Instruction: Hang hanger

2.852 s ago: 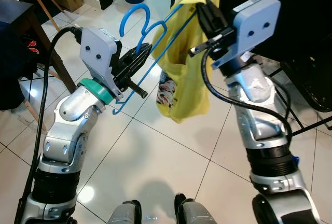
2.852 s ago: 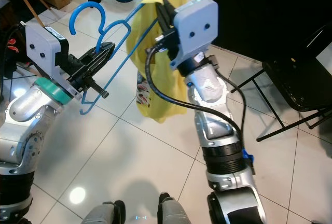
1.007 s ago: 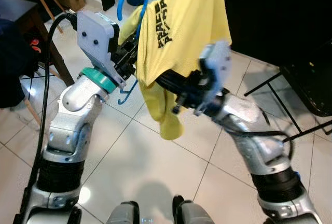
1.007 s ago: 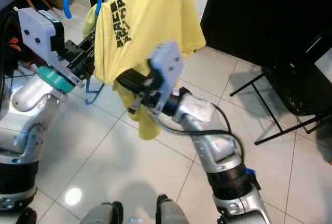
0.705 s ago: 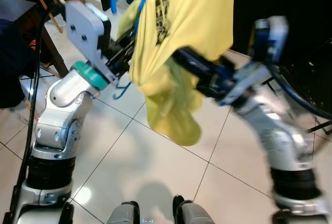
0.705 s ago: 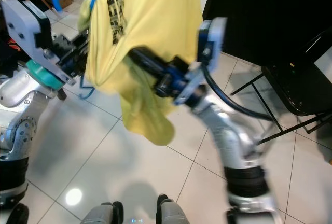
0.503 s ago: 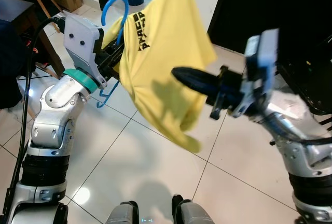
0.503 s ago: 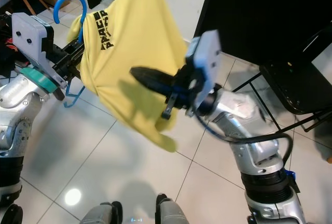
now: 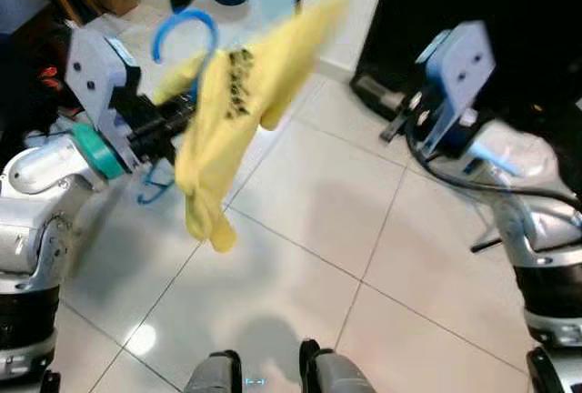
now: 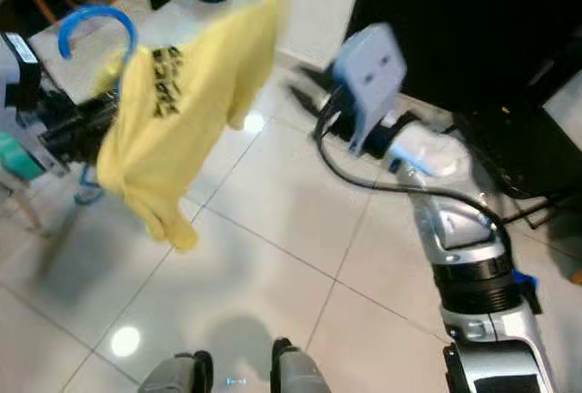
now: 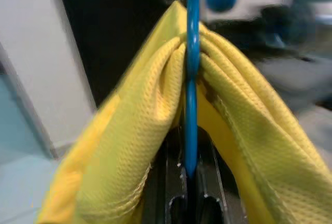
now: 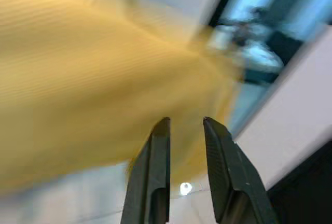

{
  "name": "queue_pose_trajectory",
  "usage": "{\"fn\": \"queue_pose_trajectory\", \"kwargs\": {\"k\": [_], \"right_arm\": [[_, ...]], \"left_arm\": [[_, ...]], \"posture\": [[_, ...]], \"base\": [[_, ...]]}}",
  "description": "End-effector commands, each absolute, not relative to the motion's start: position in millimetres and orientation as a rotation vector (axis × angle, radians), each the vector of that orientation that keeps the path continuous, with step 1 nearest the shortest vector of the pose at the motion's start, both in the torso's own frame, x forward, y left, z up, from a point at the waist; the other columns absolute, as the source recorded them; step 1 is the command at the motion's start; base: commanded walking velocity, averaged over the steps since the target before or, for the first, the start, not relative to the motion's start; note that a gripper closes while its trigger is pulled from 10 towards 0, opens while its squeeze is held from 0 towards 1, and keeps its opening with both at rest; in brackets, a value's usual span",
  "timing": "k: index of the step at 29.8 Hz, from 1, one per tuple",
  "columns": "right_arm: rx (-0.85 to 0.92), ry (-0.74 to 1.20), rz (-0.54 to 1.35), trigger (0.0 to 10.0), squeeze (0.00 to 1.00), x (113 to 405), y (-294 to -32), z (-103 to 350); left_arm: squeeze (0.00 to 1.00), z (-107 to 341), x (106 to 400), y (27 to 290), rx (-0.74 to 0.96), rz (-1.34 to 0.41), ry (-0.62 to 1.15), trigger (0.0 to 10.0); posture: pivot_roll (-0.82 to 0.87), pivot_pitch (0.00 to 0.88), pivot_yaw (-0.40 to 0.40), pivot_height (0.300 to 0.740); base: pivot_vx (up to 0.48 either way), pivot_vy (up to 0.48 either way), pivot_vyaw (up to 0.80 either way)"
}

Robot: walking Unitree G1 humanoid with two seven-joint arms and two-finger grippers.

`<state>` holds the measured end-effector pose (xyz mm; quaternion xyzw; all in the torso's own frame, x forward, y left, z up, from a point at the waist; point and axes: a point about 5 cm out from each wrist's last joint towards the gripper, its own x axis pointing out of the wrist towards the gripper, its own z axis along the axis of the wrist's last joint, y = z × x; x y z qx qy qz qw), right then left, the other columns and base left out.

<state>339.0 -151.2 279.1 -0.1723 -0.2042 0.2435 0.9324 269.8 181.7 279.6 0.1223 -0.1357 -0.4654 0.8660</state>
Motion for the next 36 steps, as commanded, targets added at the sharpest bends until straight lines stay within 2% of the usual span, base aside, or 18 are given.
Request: {"fn": "queue_pose_trajectory", "kwargs": {"k": [1, 5, 8, 13, 14, 22, 30, 32, 35, 36], "right_arm": [[-0.306, -0.406, 0.442, 10.0, 0.0, 345, -157, 273], [-0.325, -0.407, 0.43, 10.0, 0.0, 346, -158, 272], [-0.325, -0.374, 0.386, 10.0, 0.0, 351, -171, 268], [-0.315, -0.394, 0.346, 10.0, 0.0, 354, -179, 270], [-0.298, -0.434, 0.305, 0.0, 0.0, 356, -185, 275], [-0.256, -0.526, 0.305, 0.0, 0.0, 347, -196, 292], [-0.245, -0.544, 0.418, 0.0, 0.0, 333, -198, 292], [-0.261, -0.515, 0.532, 10.0, 0.0, 327, -195, 288], [-0.265, -0.505, 0.567, 10.0, 0.0, 325, -194, 287], [-0.27, -0.485, 0.628, 10.0, 1.0, 322, -190, 283]], "left_arm": [[0.0, 282, 257, 177, 0.277, -1.092, -0.272, 10.0], [0.0, 282, 256, 177, 0.285, -1.11, -0.266, 10.0], [0.0, 289, 257, 185, 0.302, -1.088, -0.28, 10.0], [0.0, 292, 256, 187, 0.299, -1.09, -0.279, 10.0], [0.0, 294, 256, 188, 0.298, -1.085, -0.275, 10.0], [0.0, 296, 267, 191, 0.293, -0.973, -0.311, 10.0], [0.0, 299, 271, 193, 0.276, -0.926, -0.332, 10.0], [0.0, 299, 268, 193, 0.284, -0.96, -0.319, 10.0], [0.0, 299, 266, 193, 0.287, -0.976, -0.313, 10.0], [0.0, 299, 265, 193, 0.293, -0.988, -0.306, 10.0]], "posture": [[0.06, 0.128, 0.002, 0.74], [0.06, 0.128, 0.002, 0.74], [0.06, 0.127, 0.001, 0.74], [0.05, 0.13, 0.002, 0.74], [0.05, 0.13, 0.006, 0.74], [0.05, 0.131, 0.007, 0.74], [0.04, 0.132, 0.008, 0.74], [0.04, 0.133, 0.009, 0.74], [0.04, 0.133, 0.009, 0.74], [0.05, 0.133, 0.01, 0.74]], "base": [[0.0, 0.0, 0.0], [0.0, 0.0, 0.0], [0.0, 0.0, 0.0], [0.0, 0.0, 0.0], [0.0, 0.0, 0.0], [0.0, 0.0, 0.0], [0.0, 0.0, 0.0], [0.0, 0.0, 0.0], [0.0, 0.0, 0.0], [0.0, 0.0, 0.0]]}}
